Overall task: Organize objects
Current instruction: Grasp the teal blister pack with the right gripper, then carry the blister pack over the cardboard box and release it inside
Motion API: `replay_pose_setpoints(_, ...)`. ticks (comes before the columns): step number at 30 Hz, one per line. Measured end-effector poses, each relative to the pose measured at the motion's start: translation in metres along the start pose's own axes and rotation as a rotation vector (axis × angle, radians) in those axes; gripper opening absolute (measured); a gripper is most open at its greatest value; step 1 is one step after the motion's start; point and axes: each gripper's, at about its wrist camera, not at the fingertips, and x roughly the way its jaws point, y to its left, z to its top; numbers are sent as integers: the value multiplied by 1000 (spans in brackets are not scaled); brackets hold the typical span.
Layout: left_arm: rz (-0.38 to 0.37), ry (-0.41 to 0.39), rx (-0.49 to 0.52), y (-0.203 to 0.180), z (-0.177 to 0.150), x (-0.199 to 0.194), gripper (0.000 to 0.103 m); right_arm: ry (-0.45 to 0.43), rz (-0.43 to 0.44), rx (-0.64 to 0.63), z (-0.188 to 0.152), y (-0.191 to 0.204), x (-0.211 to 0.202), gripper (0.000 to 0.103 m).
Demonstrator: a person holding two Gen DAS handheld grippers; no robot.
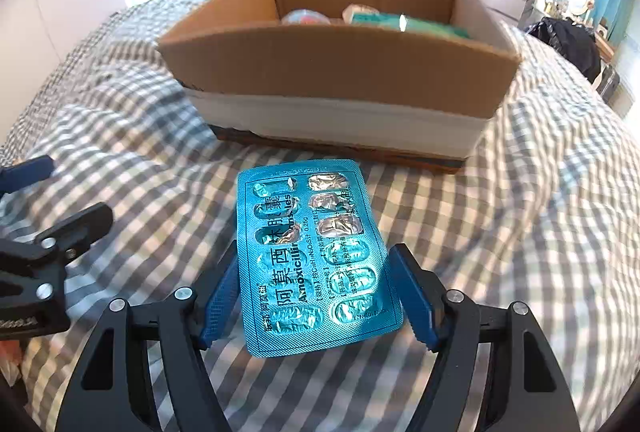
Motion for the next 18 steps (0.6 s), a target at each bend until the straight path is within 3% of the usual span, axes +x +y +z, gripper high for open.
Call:
replay_pose_setpoints(7,-10,-21,37,-15,-6,-23,103,-65,22,33,-20,-1,-55,72)
replay_pose_setpoints(18,-46,-122,3,-7,2,-80,103,-160,-13,5,-14,15,-113,72)
